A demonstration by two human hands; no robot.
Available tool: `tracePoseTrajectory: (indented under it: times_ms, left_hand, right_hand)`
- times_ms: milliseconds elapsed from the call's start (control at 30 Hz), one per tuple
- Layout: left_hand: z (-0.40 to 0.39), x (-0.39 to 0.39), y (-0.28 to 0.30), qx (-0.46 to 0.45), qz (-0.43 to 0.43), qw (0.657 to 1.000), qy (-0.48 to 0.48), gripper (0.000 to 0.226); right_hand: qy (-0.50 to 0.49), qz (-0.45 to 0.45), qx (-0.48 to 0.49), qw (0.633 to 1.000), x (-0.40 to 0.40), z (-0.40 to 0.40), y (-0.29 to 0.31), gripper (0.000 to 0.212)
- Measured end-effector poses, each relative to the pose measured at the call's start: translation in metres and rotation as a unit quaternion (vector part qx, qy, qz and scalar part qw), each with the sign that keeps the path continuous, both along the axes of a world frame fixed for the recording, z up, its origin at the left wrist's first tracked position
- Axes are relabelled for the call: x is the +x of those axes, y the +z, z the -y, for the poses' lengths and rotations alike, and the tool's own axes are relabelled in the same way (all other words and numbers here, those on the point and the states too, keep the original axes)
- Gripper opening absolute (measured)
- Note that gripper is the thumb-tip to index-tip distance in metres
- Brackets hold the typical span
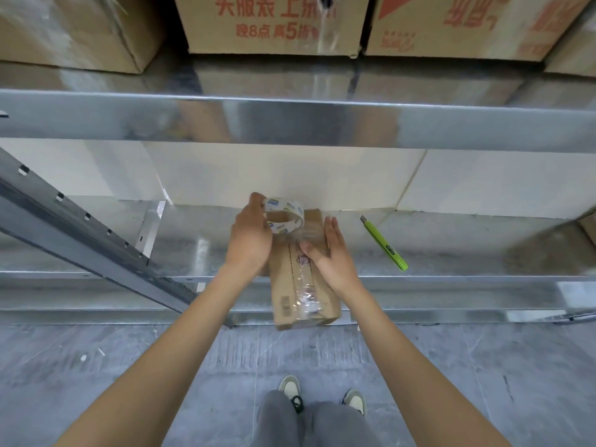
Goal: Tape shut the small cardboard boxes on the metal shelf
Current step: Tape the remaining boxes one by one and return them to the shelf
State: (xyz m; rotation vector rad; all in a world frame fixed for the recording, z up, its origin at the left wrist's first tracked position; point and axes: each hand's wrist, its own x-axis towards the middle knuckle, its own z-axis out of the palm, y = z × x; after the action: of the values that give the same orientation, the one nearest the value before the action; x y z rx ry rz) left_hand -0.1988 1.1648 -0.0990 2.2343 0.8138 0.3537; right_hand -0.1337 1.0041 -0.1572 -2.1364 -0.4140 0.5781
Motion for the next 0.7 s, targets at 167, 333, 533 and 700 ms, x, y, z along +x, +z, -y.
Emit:
tracePoseTrajectory:
  times_ms: [167,333,533,700]
  left_hand:
    - [-0.030,-0.008,0.004,0.041,-0.054,0.998,-0.013,0.026]
    - [-0.023,-0.014,0.000,0.030,-0.055,0.998,-0.017,0.031]
    - [-0.032,-0.027,0.002,0.067,-0.065,0.996,-0.017,0.026]
    - [-0.037,-0.039,0.002,0.189,-0.076,0.978,-0.034,0.028]
  right_hand:
    - [0.025,0.045,-0.046,0.998,-0.004,-0.006,0.000,0.081]
    - [0.026,0.071,-0.001,0.997,-0.015,-0.015,0.002,0.064]
    - [0.027,0.059,-0.001,0.998,-0.013,-0.017,0.003,0.063]
    - [0.016,0.049,0.012,0.999,-0.015,-0.017,0.003,0.062]
